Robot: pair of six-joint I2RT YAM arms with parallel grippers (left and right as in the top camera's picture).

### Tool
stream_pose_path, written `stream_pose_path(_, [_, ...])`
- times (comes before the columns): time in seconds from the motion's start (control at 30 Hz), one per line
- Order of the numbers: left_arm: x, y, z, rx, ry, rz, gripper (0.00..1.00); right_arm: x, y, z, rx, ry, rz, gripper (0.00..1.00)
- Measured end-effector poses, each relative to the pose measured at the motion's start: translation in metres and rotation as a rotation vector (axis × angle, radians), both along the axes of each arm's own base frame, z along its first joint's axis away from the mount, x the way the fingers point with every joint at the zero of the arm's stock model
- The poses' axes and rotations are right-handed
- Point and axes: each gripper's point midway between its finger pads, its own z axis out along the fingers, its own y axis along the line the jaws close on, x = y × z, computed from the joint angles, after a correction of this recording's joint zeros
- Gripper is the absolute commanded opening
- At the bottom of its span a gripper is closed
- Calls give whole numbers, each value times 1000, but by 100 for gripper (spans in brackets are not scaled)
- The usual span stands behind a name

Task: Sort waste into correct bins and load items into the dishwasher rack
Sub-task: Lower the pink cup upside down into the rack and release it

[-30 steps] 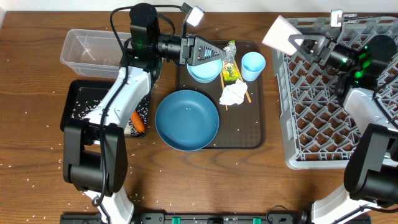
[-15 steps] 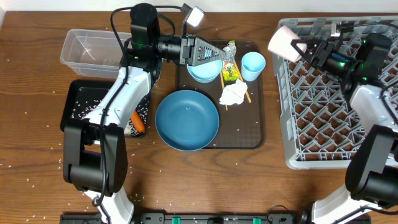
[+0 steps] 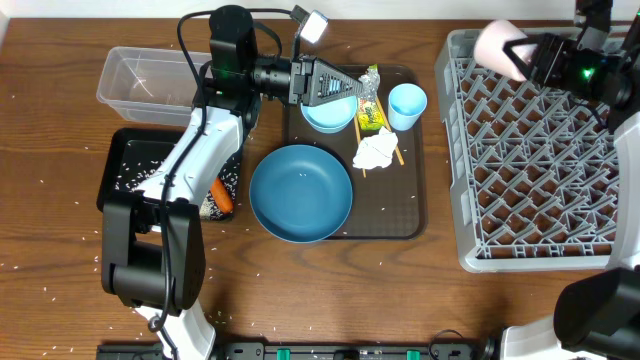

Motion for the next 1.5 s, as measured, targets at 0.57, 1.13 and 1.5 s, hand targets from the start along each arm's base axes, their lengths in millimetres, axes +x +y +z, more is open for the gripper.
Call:
stream_pose_path(0.57, [8,-2,-27,26,119,0,15,-66,-11,-69,-408,428,-114,13])
stream_pose_path(1.13, [8,-2,-27,26,118,0,15,-108,-11,-104,-454,627,-86,13])
stream_pose_path(1.5, [8,-2,-27,26,119,0,15,-126,-10,-147,-452,714,-64,14])
